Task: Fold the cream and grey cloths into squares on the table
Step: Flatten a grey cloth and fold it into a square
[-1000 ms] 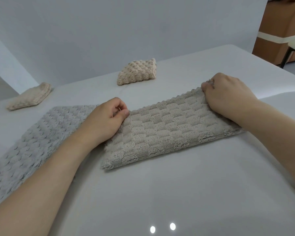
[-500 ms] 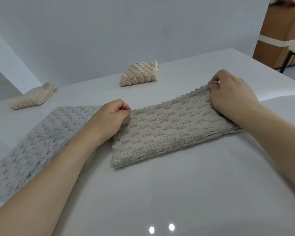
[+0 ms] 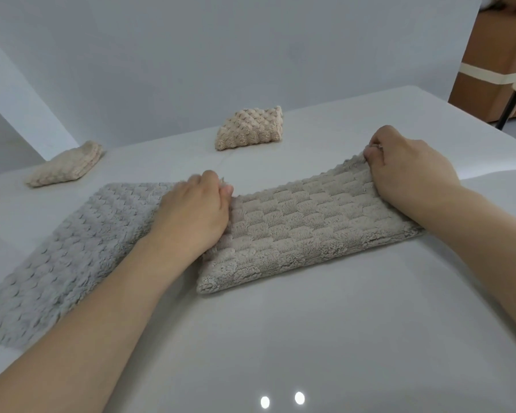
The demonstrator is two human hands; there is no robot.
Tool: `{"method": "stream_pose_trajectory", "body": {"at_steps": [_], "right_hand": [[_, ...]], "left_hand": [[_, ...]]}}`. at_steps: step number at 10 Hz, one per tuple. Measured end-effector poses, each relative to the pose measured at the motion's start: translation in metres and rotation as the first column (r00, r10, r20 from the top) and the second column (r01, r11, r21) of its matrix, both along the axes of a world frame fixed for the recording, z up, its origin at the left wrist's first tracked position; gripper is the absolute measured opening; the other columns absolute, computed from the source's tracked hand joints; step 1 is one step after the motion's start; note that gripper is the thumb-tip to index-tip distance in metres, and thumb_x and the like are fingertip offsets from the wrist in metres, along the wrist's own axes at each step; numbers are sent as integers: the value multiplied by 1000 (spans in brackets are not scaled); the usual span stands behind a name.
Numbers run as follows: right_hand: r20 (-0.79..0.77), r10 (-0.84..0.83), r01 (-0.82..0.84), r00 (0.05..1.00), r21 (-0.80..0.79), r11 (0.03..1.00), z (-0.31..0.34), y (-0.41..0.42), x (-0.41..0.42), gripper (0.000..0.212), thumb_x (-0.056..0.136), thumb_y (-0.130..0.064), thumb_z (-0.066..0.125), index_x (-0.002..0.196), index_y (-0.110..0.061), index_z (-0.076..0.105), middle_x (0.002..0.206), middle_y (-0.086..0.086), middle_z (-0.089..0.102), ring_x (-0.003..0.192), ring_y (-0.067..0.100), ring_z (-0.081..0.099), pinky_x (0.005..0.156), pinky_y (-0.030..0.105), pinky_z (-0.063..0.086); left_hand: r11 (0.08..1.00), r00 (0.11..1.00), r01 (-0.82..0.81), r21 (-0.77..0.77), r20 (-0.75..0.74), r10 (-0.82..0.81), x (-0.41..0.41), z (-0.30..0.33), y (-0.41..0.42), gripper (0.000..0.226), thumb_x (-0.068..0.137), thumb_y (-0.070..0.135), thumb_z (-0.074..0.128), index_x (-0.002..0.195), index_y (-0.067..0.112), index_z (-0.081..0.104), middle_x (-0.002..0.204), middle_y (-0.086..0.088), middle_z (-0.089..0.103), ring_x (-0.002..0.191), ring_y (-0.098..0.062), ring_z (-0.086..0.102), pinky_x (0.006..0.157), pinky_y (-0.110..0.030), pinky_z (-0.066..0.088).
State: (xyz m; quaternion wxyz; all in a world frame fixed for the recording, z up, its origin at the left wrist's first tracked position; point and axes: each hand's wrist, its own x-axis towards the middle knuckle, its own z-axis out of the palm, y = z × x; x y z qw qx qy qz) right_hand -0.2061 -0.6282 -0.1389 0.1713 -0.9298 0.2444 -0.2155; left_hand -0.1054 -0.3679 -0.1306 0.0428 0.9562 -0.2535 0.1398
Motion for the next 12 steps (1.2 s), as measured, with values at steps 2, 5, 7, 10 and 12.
{"method": "stream_pose_trajectory", "body": {"at_steps": [2, 5, 7, 10, 12], "right_hand": [[76, 110, -89, 991, -240, 967, 11, 31, 7, 30, 98, -20, 40, 118, -5, 55, 122, 17, 54, 112, 39, 49, 94, 45, 36], [-377, 314, -369, 872, -82, 926, -12, 56, 9, 57, 102, -44, 15, 154, -20, 14, 162, -3, 9, 148, 15, 5, 120, 37, 1], [-408, 308, -363, 859, -62, 930, -13, 55, 11, 58, 101, -46, 12, 155, -23, 9, 163, -5, 4, 149, 14, 0, 121, 40, 0], [-434, 310, -372, 846, -64, 926, -13, 53, 12, 59, 101, -47, 11, 155, -23, 6, 163, -5, 1, 149, 14, -2, 121, 40, -2], [-440, 299, -365, 847, -72, 928, -15, 53, 14, 59, 101, -46, 10, 155, -22, 6, 163, -4, 1, 149, 15, -2, 121, 41, -2]], "left_hand": [[958, 962, 227, -177, -110, -248, -52, 15, -35, 52, 102, 38, 26, 145, 12, 37, 150, -4, 35, 137, -21, 29, 114, -34, 19], [983, 935, 168, 79, -329, -133, -50, -22, -41, 62, 102, 48, 10, 158, 22, 2, 165, 4, -1, 151, -13, -5, 122, -40, -3], [984, 938, 164, 72, -320, -132, -51, -21, -41, 61, 102, 50, 11, 157, 27, 1, 165, 5, 1, 151, -14, -3, 122, -42, -3], [985, 936, 159, 66, -326, -129, -50, -22, -41, 60, 103, 47, 12, 158, 24, 2, 165, 5, 0, 151, -13, -4, 122, -42, -3], [987, 942, 151, 58, -312, -125, -50, -25, -43, 60, 103, 48, 9, 158, 24, 3, 165, 6, 1, 151, -13, -4, 122, -42, -3]]}}
